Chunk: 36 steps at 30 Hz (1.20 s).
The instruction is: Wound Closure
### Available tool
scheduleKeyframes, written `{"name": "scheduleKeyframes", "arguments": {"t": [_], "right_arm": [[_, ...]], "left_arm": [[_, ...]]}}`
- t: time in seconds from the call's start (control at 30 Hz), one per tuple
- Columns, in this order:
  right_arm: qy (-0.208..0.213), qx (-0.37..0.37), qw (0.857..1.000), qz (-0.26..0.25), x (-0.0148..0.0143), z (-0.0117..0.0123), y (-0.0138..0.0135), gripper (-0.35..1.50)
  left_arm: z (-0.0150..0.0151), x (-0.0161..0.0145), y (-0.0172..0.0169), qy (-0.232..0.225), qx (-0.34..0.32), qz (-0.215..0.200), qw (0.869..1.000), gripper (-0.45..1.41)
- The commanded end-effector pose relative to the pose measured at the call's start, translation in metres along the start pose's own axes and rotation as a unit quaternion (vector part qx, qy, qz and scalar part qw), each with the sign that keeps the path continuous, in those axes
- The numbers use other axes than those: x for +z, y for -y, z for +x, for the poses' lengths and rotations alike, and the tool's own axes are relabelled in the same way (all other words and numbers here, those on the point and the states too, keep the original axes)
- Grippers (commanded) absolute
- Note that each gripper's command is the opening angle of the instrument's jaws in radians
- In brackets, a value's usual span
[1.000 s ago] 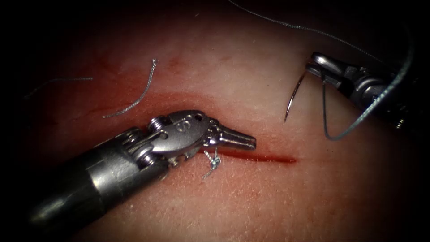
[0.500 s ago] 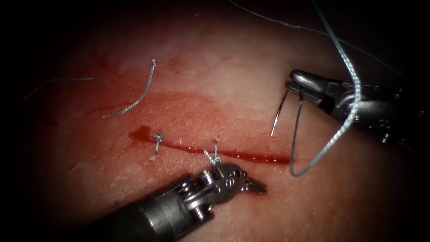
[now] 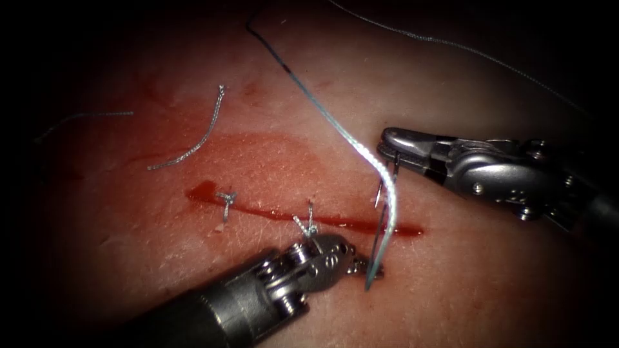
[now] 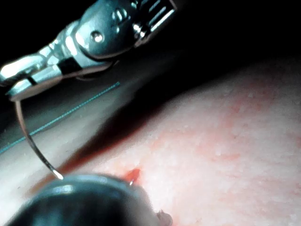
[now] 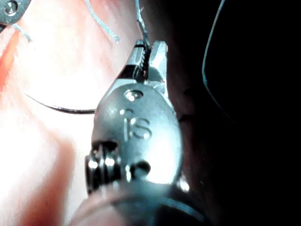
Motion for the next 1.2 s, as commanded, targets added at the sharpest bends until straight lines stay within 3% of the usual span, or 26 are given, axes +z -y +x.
{"name": "scheduleKeyframes", "arguments": {"t": [0.03,0.7,1.2], "right_arm": [[-0.001,-0.004,1.0,-0.001,0.0006,-0.0003,-0.0009,-0.35],[-0.005,-0.02,1.0,0.012,-0.0005,-0.0014,-0.0002,-0.35],[-0.008,-0.011,1.0,0.029,0.0,-0.0011,0.0028,-0.35]], "left_arm": [[-0.0011,-0.0003,-0.0005,0.003,0.002,-0.002,1.0,-0.45],[-0.001,-0.0004,-0.0005,0.003,-0.001,-0.002,1.0,-0.45],[-0.0009,-0.0003,-0.0006,0.004,-0.018,-0.002,1.0,-0.45]]}}
